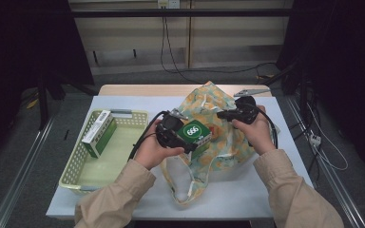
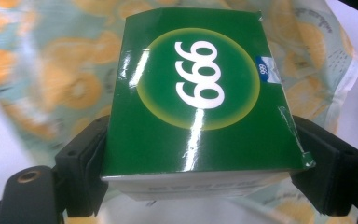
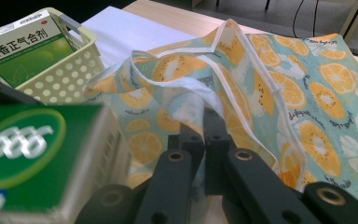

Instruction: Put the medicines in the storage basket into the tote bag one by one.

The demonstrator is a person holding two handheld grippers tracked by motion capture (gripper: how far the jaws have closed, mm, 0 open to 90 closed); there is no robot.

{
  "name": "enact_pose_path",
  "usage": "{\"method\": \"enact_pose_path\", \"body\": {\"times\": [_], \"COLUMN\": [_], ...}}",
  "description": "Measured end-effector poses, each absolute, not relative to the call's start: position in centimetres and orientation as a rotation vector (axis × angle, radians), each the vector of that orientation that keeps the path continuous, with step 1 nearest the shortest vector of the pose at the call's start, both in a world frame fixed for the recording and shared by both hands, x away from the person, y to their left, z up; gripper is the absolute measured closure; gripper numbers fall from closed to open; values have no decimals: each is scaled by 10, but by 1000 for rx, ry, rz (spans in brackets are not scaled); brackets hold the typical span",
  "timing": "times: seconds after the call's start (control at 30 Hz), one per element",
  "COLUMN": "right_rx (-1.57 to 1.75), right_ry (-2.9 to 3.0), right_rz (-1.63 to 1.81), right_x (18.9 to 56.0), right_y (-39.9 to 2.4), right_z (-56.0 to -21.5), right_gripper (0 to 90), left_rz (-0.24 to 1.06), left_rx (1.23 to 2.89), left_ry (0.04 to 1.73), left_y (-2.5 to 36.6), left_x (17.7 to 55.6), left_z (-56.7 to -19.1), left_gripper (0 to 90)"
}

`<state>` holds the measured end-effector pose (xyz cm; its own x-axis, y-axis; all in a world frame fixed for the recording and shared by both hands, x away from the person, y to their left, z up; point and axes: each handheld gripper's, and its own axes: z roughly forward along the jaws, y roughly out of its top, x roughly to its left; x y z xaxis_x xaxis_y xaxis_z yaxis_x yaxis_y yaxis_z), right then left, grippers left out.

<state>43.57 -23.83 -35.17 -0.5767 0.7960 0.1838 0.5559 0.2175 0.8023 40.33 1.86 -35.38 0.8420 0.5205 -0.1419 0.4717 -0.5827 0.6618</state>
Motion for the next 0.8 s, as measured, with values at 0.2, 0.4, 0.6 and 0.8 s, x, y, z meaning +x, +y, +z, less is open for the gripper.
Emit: {"method": "enact_pose_path", "body": {"times": [0.2, 0.4, 0.6, 0.8], "right_rx": [1270, 1267, 1273, 1276], "right_ry": [2229, 2232, 2222, 2219], "right_rz": [1289, 1294, 1300, 1303], "right_x": [435, 435, 436, 436], "right_y": [-237, -236, -239, -242], "right_z": [-352, -352, -351, -351], "right_gripper": [898, 898, 898, 898], "left_rz": [57, 41, 59, 65], "left_rx": [2310, 2315, 2264, 2252], "left_ry": [707, 726, 733, 716], "left_y": [-6, -19, -31, -42], "left_x": [404, 417, 424, 426], "left_z": [-374, -397, -404, -406], "left_gripper": [159, 159, 158, 157]}}
